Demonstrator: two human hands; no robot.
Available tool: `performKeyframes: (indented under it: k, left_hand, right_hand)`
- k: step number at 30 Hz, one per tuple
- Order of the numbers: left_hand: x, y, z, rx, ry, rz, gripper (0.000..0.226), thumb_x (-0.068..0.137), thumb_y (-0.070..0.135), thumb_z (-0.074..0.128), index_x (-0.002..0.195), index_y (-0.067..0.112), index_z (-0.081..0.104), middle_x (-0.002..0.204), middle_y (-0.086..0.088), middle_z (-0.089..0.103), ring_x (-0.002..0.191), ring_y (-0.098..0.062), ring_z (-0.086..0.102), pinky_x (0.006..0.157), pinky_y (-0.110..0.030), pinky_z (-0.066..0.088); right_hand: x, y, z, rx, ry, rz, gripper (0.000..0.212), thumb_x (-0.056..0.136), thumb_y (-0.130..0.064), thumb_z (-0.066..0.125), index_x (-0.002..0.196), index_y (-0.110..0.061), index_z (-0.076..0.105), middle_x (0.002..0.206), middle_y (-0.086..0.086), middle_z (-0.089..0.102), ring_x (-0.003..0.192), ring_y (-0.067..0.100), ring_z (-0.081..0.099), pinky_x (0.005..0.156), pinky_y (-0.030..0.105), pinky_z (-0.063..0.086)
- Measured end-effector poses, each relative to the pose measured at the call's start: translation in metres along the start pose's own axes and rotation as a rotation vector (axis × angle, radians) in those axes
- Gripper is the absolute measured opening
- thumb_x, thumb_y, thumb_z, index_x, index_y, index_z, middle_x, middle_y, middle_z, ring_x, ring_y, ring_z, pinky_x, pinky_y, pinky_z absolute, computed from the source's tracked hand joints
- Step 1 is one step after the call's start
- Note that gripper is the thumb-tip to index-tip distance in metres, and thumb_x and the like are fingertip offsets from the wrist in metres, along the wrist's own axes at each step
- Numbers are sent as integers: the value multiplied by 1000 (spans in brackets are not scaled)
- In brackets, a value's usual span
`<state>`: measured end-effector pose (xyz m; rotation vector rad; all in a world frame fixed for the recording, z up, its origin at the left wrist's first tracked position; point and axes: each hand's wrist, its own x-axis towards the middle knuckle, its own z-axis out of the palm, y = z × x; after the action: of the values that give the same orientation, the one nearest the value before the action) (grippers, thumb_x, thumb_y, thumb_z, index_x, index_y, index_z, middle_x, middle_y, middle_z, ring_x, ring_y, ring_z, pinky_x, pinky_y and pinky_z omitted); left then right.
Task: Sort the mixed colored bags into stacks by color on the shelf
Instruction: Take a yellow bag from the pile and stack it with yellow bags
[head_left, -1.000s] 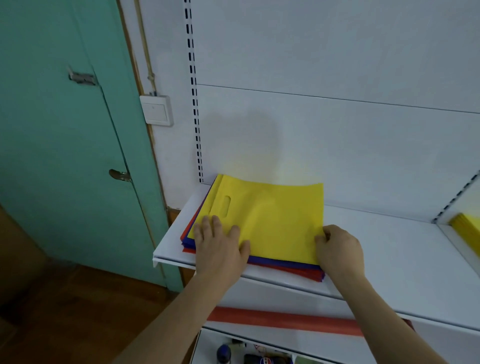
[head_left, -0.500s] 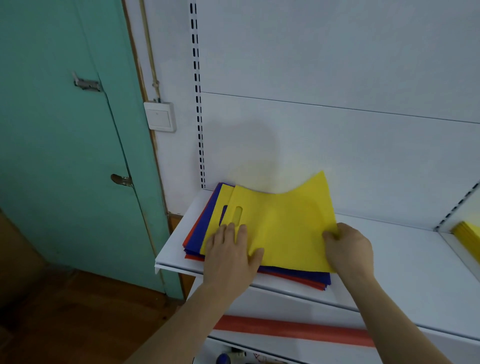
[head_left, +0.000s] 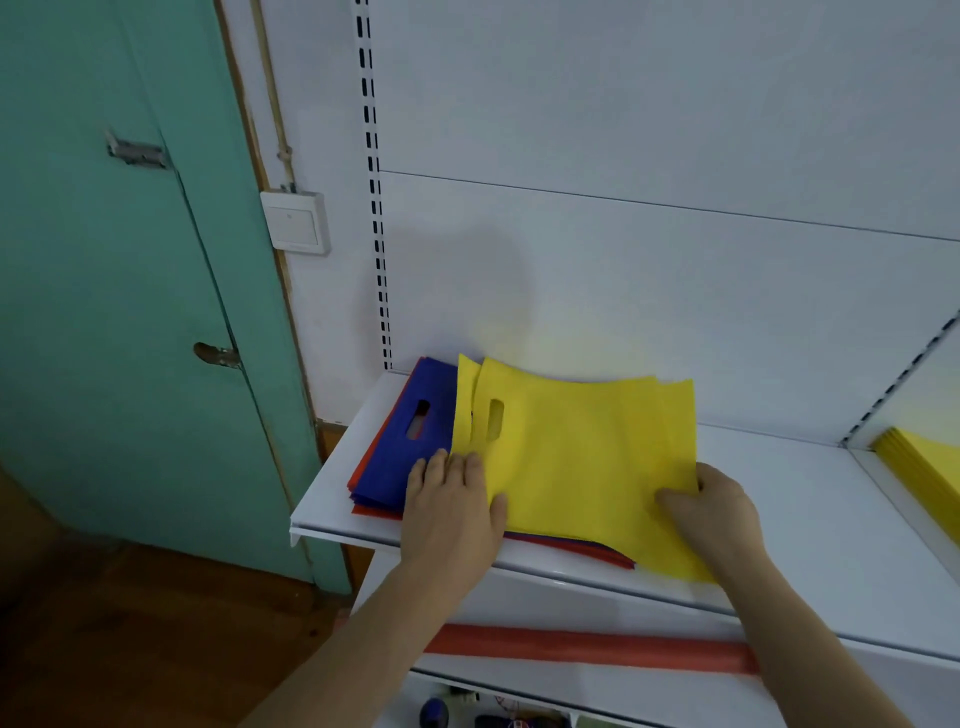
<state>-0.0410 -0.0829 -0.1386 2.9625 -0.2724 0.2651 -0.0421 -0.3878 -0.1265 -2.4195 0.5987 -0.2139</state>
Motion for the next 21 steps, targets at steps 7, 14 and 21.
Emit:
performKeyframes:
  k: [7,14,21]
  left_hand:
    - [26,5,-15,-362,-22,-91,82,95,60,60,158,21,25,155,-7,41,132,-31,51,103,-50,50]
    - [69,4,-29,-880,-102,-422,71,96,43,68,155,15,40,132,-5,61,108,-21,58,86,-39,50]
    - [73,9,-40,-1247,99,-282,13,101,18,61,106,27,69,99,2,74,96,-25,69,79,-40,57]
  right_hand:
    - [4,8,-19,8,154,-100,9,95,-22,65,92,-15,69,75,3,67,72,25,59,63,37,45]
    - [-25,15,-40,388,284,-226,17,99,-53,61,97,-37,55,78,-9,62,72,17,61,61,40,49]
    - [-22,23,-43,438,306,-259,32,97,-73,45,103,-41,42,91,-12,63,79,3,62,64,37,51]
